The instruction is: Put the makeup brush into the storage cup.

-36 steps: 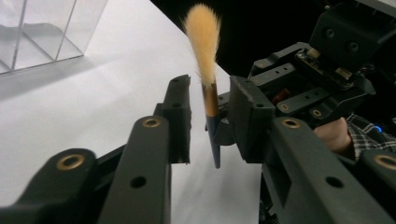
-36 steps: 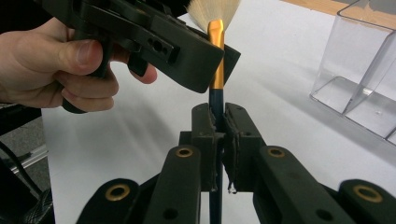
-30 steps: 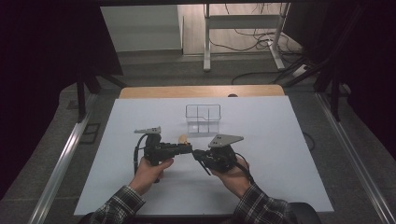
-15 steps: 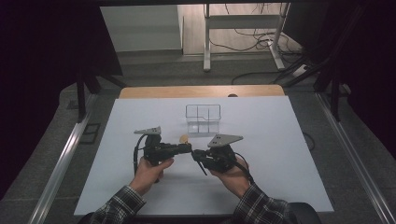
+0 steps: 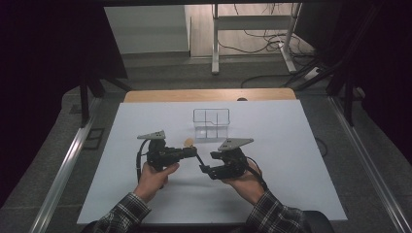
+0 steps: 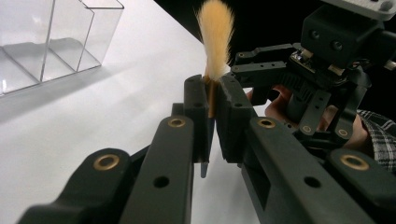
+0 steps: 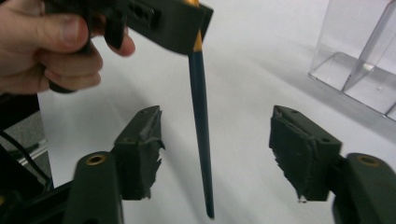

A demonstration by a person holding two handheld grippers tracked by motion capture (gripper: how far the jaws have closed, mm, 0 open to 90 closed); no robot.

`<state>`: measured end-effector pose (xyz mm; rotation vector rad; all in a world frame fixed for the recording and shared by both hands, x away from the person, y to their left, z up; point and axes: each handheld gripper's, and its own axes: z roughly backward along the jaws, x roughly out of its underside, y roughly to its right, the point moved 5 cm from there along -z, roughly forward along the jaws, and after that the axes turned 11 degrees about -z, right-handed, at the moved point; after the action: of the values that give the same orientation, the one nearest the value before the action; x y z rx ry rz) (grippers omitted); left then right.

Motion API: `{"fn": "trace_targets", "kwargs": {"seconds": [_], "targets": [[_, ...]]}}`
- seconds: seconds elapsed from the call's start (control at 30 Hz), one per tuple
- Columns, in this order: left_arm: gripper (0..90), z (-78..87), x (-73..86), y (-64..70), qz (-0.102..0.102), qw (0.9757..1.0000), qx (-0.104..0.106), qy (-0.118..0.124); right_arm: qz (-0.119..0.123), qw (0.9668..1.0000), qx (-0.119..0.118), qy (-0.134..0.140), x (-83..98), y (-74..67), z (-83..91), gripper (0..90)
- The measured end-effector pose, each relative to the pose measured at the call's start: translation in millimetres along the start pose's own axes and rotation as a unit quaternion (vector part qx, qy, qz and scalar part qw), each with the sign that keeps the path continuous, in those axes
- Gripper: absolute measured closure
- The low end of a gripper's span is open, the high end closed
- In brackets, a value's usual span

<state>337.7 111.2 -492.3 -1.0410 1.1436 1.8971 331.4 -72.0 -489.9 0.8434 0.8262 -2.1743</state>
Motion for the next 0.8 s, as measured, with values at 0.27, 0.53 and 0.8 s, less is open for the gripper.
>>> {"fn": "trace_targets", "kwargs": {"seconds": [0.27, 0.53, 0.8], "targets": [[84.3, 3.7, -2.3, -0.6, -0.014, 0.9995, -0.026, -0.012, -0.002, 0.9997, 0.004, -0.023, 3.5, 8.3, 6.0, 19.2], [84.3, 12.5, -8.4, -3.5, -0.025, 0.9982, -0.054, -0.011, 0.004, 0.9991, 0.010, -0.040, 9.1, 19.1, 15.1, 10.0], [84.3, 18.1, -13.8, -6.4, -0.038, 0.9959, -0.080, -0.016, 0.006, 0.9986, 0.020, -0.049, 16.1, 26.8, 25.5, 6.1]]}}
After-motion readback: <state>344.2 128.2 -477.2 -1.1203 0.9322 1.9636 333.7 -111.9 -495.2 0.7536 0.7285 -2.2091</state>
